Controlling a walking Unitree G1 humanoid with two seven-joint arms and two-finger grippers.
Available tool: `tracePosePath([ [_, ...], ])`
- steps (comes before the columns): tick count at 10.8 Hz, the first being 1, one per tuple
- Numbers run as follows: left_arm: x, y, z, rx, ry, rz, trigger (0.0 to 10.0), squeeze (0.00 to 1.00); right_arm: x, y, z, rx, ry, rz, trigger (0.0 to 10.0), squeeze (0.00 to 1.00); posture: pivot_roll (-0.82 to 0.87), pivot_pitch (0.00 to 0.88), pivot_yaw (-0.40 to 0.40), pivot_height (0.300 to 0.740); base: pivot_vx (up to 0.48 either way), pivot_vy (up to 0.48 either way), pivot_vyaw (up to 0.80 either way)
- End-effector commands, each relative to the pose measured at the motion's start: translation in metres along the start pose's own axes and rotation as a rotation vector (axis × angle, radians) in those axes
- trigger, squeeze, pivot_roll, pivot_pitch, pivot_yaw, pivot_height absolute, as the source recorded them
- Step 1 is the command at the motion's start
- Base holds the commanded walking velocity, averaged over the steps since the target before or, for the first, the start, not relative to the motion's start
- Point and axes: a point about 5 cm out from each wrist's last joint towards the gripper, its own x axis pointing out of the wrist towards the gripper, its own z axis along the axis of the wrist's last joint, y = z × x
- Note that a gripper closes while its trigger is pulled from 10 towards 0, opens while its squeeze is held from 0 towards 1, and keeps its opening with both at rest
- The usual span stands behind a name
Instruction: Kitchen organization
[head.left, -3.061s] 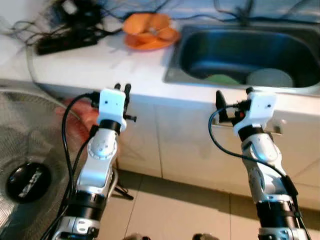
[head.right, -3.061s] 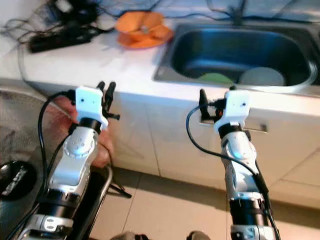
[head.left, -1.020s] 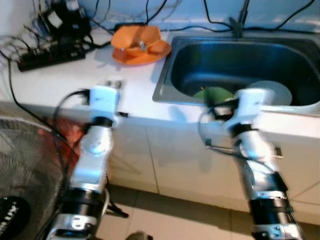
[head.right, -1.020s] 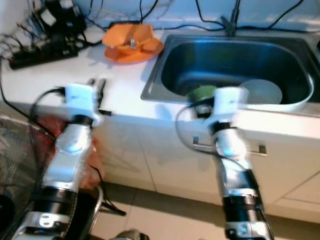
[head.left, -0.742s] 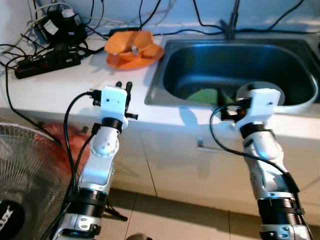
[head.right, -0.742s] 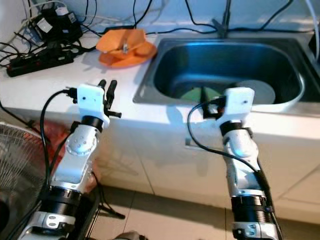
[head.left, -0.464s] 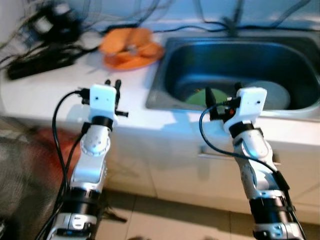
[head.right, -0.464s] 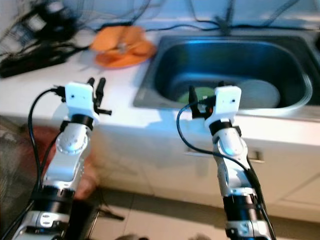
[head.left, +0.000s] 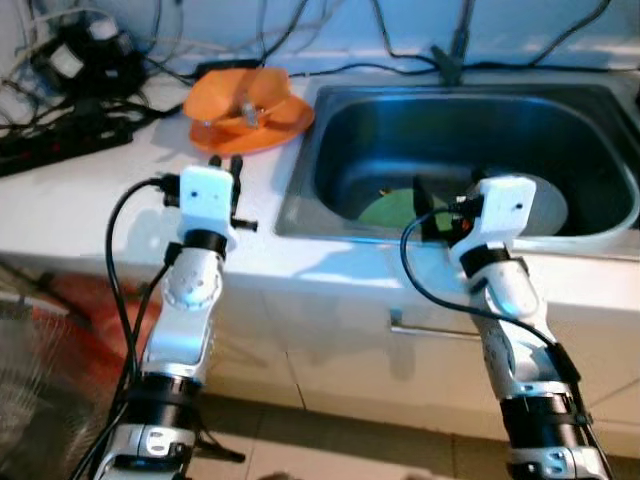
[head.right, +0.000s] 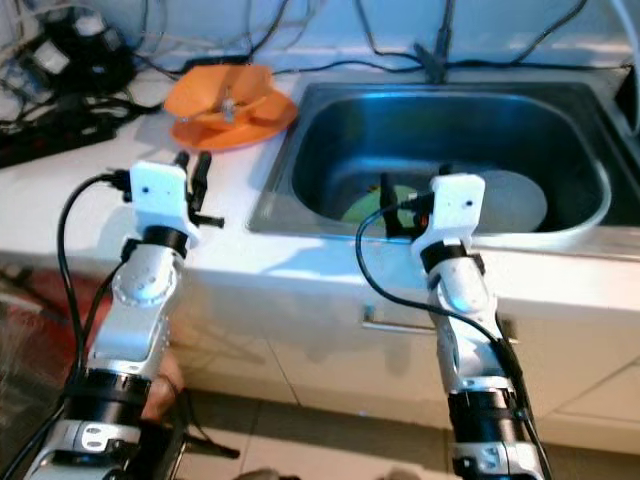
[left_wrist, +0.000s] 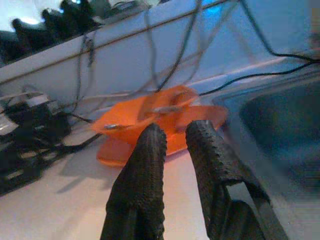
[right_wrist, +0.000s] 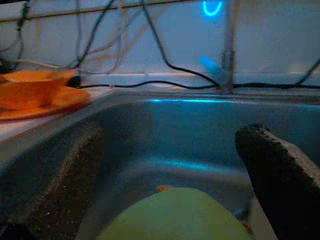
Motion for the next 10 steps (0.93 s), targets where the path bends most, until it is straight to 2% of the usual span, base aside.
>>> tracePosePath([
  [1, -0.0002, -0.0019, 0.0004, 0.004, 0.0, -0.007, 10.0, 0.0, -0.0003, -0.0028, 0.0023, -0.005, -0.011, -0.009, 10.0, 0.0, 0.01, 0.096, 0.095, 0.74, 0.292, 0.0, 0.0],
  [10, 0.0, -0.0017, 0.0005, 0.0, 0.0, -0.003, 10.0, 0.0, 0.0002, -0.0013, 0.0006, -0.008, -0.004, 0.001, 10.0, 0.0, 0.01, 0.1, 0.091, 0.74, 0.288, 0.0, 0.0],
])
